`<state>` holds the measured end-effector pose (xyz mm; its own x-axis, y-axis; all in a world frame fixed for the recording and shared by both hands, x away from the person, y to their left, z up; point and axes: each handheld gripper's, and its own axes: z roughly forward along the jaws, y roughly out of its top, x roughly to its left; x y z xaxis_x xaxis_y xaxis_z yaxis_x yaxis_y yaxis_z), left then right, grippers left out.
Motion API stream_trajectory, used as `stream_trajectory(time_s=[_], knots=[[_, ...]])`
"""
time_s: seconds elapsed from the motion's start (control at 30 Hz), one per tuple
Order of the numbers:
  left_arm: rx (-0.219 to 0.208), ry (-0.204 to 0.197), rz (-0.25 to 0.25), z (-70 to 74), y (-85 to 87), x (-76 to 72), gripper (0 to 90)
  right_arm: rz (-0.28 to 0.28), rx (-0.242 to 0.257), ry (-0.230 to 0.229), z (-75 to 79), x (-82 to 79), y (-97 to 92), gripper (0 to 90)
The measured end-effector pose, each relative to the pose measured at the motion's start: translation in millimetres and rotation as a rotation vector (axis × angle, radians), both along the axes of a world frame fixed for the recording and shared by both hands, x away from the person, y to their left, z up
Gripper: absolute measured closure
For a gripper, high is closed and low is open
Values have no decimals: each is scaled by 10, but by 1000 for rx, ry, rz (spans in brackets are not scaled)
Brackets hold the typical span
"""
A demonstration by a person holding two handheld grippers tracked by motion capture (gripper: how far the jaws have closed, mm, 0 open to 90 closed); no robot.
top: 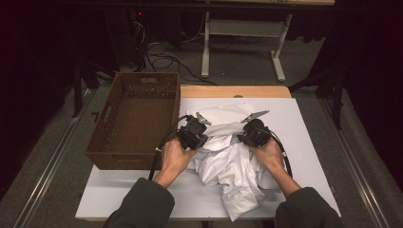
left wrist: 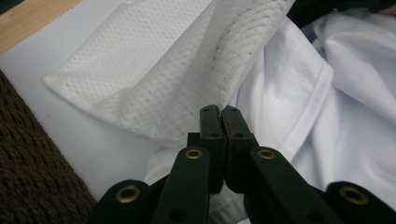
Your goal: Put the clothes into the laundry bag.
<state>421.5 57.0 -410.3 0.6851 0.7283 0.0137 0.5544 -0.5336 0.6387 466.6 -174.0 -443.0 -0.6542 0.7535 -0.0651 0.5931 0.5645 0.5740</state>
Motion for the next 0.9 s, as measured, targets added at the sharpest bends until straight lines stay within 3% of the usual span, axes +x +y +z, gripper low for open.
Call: stream_trajectory(time_s=[0.1, 0.17, 0.2, 0.27, 0.3, 0.43, 0.57, 0.7, 0.9], knots=[[25, -4, -8, -6, -19, -17, 889, -41, -40, -8, -62, 64, 12, 852], [24, -6, -7, 1, 3, -25, 889, -65, -174, -39, -163, 103, 46, 852], [19, -4, -6, 7, 21, -28, 889, -80, -170, -22, -209, 129, 30, 851], [20, 1, -3, 4, 34, -30, 888, -92, -116, 21, -225, 165, -24, 841], [25, 1, -2, -3, 30, -28, 888, -87, -106, 22, -210, 161, -39, 824], [16, 8, -1, -21, 17, -6, 886, -43, -34, 4, -80, 24, -38, 645], [16, 18, 0, -36, 16, 4, 884, 28, 20, -43, 88, -181, -27, 562], [7, 25, 4, -43, 3, 15, 883, 86, 36, -36, 152, -297, 24, 498], [-12, 17, -4, -51, -27, 10, 882, 123, 48, 3, 52, -229, 165, 410]])
